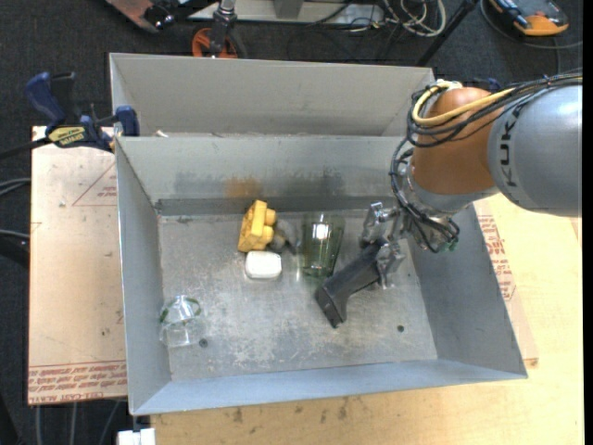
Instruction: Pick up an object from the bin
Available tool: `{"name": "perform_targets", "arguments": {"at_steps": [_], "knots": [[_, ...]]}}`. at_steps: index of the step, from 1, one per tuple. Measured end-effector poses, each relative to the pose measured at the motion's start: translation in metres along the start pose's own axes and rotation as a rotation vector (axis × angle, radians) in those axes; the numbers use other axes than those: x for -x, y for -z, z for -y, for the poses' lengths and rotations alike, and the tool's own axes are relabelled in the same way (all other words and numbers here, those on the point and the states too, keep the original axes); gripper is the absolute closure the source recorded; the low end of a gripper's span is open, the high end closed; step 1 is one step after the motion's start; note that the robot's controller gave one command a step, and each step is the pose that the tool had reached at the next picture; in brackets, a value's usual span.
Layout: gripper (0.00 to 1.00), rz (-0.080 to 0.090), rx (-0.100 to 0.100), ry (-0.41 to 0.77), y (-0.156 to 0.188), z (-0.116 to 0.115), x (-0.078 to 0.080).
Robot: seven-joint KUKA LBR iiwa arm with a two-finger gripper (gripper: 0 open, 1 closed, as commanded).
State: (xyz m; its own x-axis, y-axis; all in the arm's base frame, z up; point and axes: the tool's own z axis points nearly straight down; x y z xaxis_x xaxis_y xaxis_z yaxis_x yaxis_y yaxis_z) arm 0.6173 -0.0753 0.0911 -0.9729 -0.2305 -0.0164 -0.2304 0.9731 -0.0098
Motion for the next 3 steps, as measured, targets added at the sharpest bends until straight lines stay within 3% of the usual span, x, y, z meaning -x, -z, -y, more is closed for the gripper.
{"name": "perform_targets", "arguments": {"at_steps": [2,3], "knots": [[1.00,0.000,0.000,0.000,0.000,0.000,0.000],[1.00,0.005,-0.014,0.036,0.000,-0.018,-0.002]]}}
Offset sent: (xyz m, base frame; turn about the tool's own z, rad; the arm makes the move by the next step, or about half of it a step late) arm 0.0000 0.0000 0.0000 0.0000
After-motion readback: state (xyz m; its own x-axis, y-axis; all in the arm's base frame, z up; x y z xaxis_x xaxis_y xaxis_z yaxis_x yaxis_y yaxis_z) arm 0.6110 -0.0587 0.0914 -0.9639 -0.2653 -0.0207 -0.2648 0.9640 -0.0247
